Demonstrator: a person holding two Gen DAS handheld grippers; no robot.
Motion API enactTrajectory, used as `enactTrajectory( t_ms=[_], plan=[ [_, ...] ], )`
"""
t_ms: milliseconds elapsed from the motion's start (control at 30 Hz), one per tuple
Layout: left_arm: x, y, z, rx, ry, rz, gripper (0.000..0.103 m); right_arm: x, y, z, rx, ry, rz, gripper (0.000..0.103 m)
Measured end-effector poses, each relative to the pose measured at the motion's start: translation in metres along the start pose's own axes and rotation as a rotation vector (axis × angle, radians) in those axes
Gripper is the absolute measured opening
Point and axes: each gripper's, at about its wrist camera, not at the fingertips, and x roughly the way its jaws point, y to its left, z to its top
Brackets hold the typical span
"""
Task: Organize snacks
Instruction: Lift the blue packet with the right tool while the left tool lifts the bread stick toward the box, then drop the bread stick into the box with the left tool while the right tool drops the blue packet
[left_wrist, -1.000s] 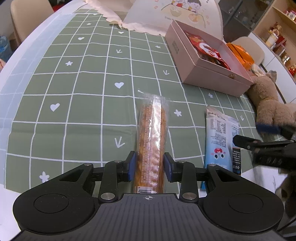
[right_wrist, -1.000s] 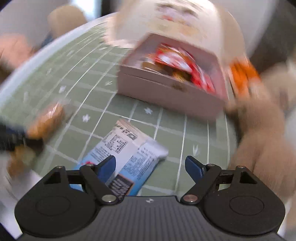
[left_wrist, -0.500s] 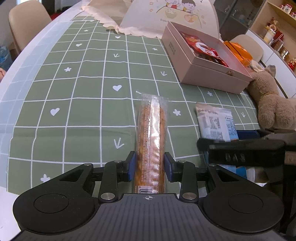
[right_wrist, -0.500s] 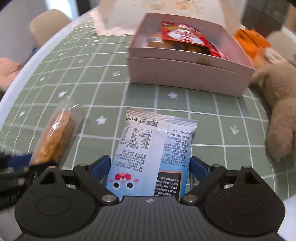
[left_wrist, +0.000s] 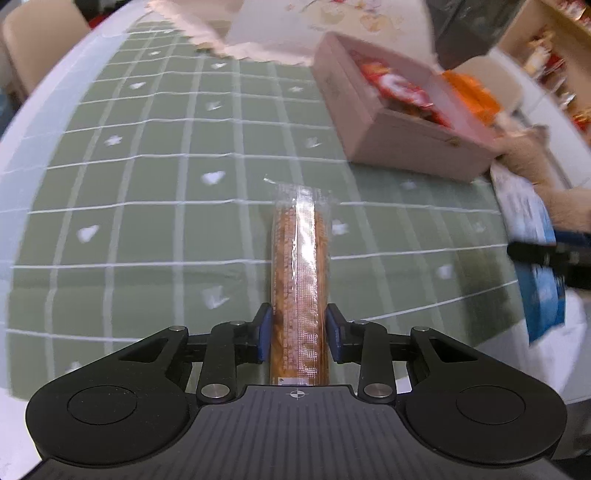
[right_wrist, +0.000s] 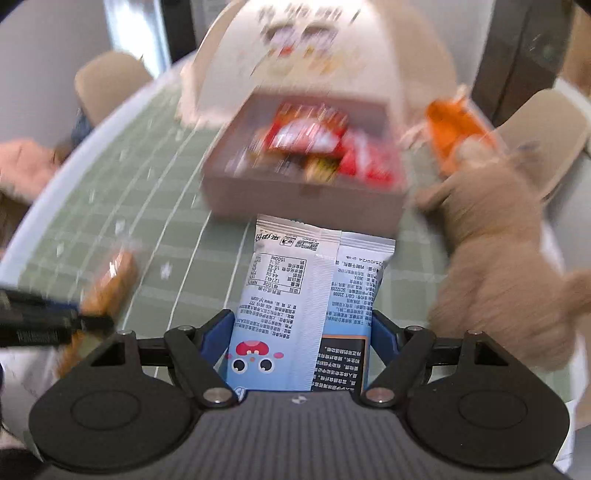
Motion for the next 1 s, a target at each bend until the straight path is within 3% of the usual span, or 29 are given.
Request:
enactTrajectory(
  t_ms=[100, 200, 333, 433, 467, 567, 667, 867, 1000],
  plan=[
    [-0.019, -0.022, 0.017, 0.068, -0.079, -0.121, 0.034, -0.019, -0.016, 0.015, 0.015, -0.072, -0.024, 0.078],
    [-0.052, -0.05, 0.057, 0.092, -0.218, -0.253, 0.034, -0.027, -0.026, 0.025, 0.027, -0.111, -0.032, 0.078],
    [-0.081, -0.084, 0.123, 0.108, -0.433, -0.277, 0.035, -0.022, -0.035, 0.028, 0.061, -0.104, -0.031, 0.078],
    [-0.076, -0.097, 0.163, 0.091, -0.523, -0.261, 0.035, -0.024, -0.041, 0.03, 0.071, -0.117, -0.021, 0.078],
    [-0.066, -0.098, 0.175, 0.082, -0.526, -0.262, 0.035, -0.026, -0.043, 0.03, 0.065, -0.129, -0.03, 0.078],
    [-0.015, -0.098, 0.202, 0.071, -0.424, -0.216, 0.035, -0.031, -0.051, 0.031, 0.062, -0.142, -0.053, 0.078],
    [0.009, -0.082, 0.207, 0.002, -0.371, -0.186, 0.035, -0.033, -0.063, 0.03, 0.071, -0.136, -0.077, 0.079],
    [0.0, -0.061, 0.176, -0.021, -0.338, -0.185, 0.035, -0.03, -0.086, 0.037, 0.094, -0.119, -0.03, 0.079],
    [-0.008, -0.045, 0.131, -0.087, -0.276, -0.191, 0.035, -0.034, -0.076, 0.067, 0.031, -0.209, -0.008, 0.079]
  ],
)
